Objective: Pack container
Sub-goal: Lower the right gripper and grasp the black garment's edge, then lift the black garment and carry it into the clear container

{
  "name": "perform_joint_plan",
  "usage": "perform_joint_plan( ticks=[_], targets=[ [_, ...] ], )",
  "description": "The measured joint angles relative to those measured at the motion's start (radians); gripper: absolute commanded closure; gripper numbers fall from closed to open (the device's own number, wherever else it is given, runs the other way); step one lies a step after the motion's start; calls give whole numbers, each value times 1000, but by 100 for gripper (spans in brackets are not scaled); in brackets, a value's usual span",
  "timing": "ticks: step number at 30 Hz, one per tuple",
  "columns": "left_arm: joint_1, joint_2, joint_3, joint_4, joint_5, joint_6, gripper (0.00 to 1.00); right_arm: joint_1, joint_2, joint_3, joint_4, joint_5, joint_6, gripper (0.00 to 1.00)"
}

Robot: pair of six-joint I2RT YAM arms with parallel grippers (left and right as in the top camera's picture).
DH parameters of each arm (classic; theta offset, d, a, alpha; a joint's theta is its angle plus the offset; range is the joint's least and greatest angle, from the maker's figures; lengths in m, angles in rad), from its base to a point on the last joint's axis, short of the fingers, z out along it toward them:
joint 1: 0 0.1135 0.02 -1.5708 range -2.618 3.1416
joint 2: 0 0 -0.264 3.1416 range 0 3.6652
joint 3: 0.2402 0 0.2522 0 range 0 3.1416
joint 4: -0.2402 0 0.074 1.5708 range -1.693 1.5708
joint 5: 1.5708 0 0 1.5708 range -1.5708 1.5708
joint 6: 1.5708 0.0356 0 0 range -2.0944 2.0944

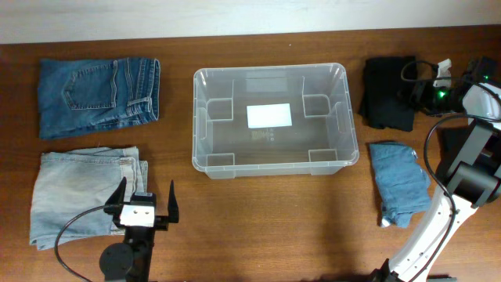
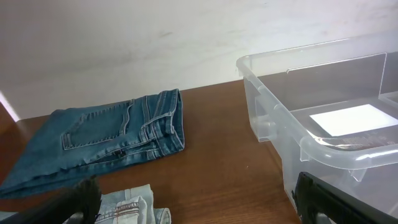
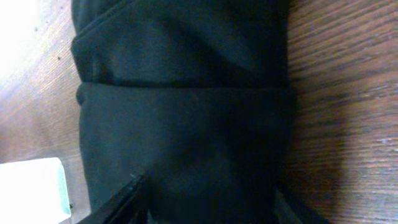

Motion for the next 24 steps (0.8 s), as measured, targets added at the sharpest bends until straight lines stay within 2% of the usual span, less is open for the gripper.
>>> perform_joint_plan(
  ticks=[6,17,20,24],
  targets=[
    [0,0,0,0,0,0,1,-2,10,1,0,-7,9,95],
    [0,0,0,0,0,0,0,-28,16,5,0,-82,79,96],
    [0,0,0,0,0,0,1,-59,38,8,-6,-212,86,96],
    [0,0,0,0,0,0,0,-109,75,29,-20,-480,98,96]
  ],
)
